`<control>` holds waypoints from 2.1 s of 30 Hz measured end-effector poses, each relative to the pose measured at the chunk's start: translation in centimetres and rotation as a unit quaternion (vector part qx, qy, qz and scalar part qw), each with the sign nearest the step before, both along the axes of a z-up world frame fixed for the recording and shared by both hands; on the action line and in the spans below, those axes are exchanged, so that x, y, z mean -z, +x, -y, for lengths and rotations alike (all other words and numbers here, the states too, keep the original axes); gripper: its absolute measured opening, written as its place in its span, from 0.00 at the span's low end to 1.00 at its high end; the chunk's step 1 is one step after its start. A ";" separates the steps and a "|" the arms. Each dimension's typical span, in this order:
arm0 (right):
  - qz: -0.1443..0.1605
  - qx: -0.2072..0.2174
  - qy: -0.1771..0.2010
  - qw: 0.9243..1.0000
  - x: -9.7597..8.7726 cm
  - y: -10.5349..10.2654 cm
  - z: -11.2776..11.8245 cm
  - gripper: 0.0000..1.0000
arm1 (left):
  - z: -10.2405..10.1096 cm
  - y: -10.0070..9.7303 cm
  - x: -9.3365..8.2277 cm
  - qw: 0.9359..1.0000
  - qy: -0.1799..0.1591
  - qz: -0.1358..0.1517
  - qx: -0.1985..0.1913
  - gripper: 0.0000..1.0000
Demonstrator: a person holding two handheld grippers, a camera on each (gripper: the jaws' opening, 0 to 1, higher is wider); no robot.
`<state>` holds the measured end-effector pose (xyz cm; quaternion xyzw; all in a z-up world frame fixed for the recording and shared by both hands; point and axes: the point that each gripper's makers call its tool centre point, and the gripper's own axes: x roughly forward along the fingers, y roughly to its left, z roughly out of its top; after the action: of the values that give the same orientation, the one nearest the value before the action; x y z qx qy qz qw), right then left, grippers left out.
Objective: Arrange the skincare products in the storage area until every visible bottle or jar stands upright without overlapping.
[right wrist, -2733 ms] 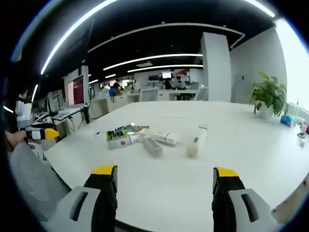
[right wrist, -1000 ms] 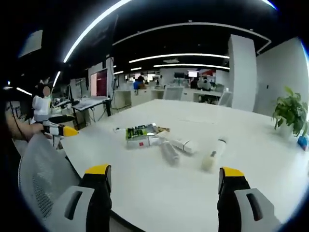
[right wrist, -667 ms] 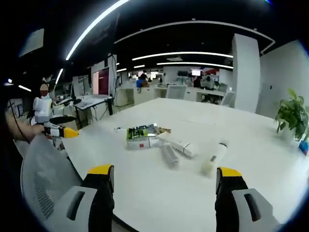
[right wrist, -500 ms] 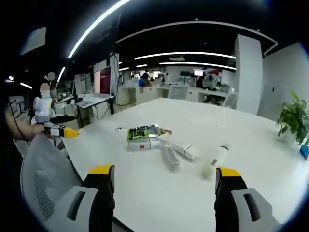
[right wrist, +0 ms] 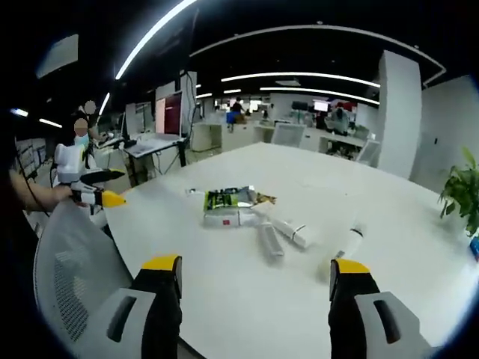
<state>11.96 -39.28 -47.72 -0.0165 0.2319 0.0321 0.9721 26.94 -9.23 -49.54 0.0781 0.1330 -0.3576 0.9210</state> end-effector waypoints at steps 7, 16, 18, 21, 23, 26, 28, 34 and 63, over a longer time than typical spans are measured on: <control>-0.016 -0.026 -0.030 0.999 -0.1 1.4 -0.1 0.93 | 0.0 -0.1 0.0 1.000 0.001 -0.002 -0.001 0.92; -0.025 -0.044 -0.027 0.998 0.1 2.1 -0.9 0.92 | 0.0 -0.1 0.4 1.000 0.009 -0.007 0.002 0.91; -0.035 -0.047 -0.028 0.998 0.2 2.3 -0.7 0.90 | 0.0 -0.1 0.6 1.000 0.015 -0.010 0.004 0.90; -0.046 -0.052 -0.028 0.997 0.4 2.6 -0.1 0.88 | 0.0 -0.2 0.6 1.000 0.020 -0.008 0.005 0.90; -0.049 -0.054 -0.029 0.997 0.5 2.8 0.0 0.87 | -0.1 -0.1 0.7 1.000 0.019 -0.009 0.004 0.90; -0.056 -0.055 -0.025 0.997 0.8 2.9 0.1 0.87 | -0.1 -0.1 0.7 1.000 0.020 -0.009 0.003 0.90; -0.058 -0.055 -0.024 0.997 0.9 3.0 0.1 0.87 | -0.2 0.0 0.8 1.000 0.020 -0.010 0.002 0.90; -0.066 -0.056 -0.017 0.996 1.1 3.5 0.3 0.87 | -0.2 0.0 1.0 1.000 0.021 -0.013 0.003 0.89; -0.080 -0.059 -0.014 0.995 1.3 5.5 1.2 0.86 | 0.1 -0.5 1.7 0.999 0.038 -0.025 0.014 0.89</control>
<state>17.50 -40.52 -48.97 -0.0415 0.3080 0.0874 0.9465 26.41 -9.33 -51.19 0.1056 0.1685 -0.3667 0.9088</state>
